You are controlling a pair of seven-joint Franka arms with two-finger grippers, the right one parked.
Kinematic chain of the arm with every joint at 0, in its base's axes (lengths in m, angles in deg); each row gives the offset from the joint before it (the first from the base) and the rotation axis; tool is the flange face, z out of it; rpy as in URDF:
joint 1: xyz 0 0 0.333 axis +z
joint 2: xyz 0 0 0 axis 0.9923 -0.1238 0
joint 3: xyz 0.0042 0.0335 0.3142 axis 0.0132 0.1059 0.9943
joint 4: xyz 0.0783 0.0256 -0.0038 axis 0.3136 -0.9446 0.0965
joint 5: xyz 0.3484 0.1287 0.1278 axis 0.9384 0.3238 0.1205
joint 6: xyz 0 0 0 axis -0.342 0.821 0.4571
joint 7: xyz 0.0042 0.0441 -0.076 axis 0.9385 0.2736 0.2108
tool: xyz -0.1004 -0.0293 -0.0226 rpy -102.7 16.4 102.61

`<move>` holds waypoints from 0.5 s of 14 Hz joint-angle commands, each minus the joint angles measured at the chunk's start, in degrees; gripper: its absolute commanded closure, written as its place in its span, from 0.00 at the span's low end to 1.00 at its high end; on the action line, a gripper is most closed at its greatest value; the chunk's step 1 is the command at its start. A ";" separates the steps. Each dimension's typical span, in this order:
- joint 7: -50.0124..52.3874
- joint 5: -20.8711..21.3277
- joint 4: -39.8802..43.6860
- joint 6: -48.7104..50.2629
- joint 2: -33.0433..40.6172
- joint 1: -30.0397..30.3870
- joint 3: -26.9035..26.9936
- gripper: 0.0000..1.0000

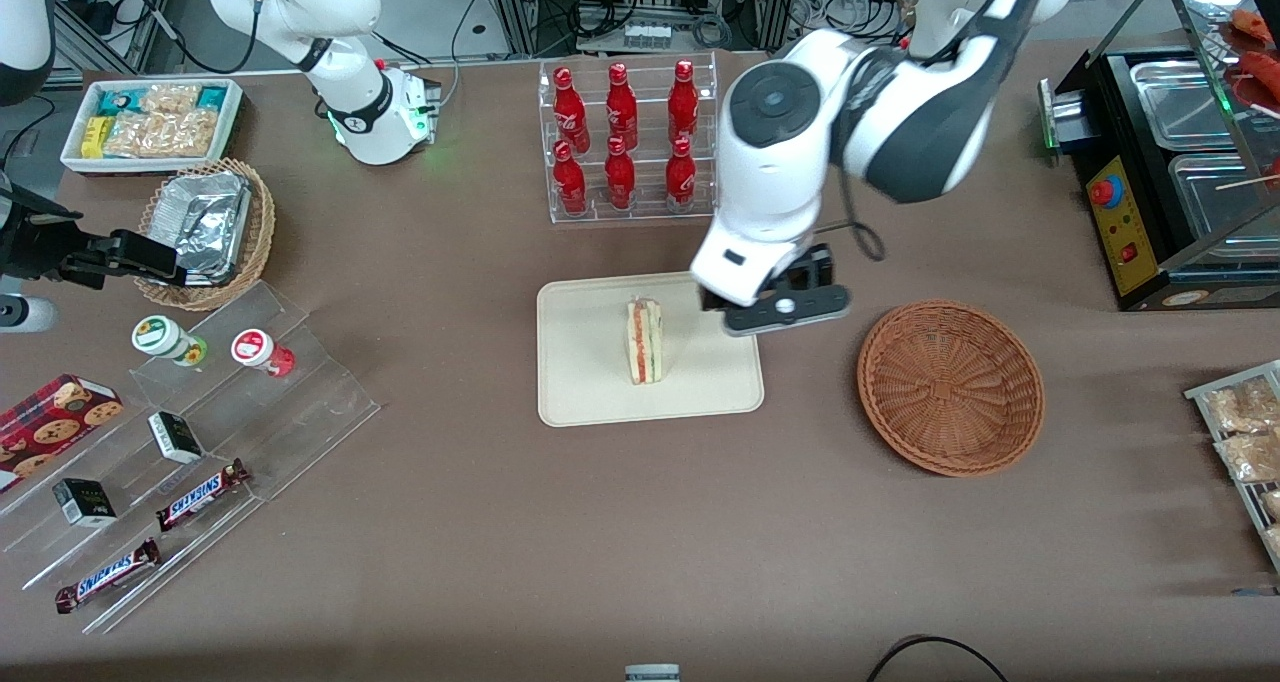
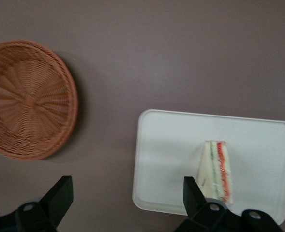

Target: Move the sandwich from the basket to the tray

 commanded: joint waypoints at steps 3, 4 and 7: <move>-15.58 -3.67 -1.76 6.28 7.45 -0.41 9.10 0.00; -18.66 -4.73 -1.67 7.07 8.42 -0.33 11.38 0.00; -24.74 -7.54 -1.85 7.34 9.39 7.20 12.12 0.00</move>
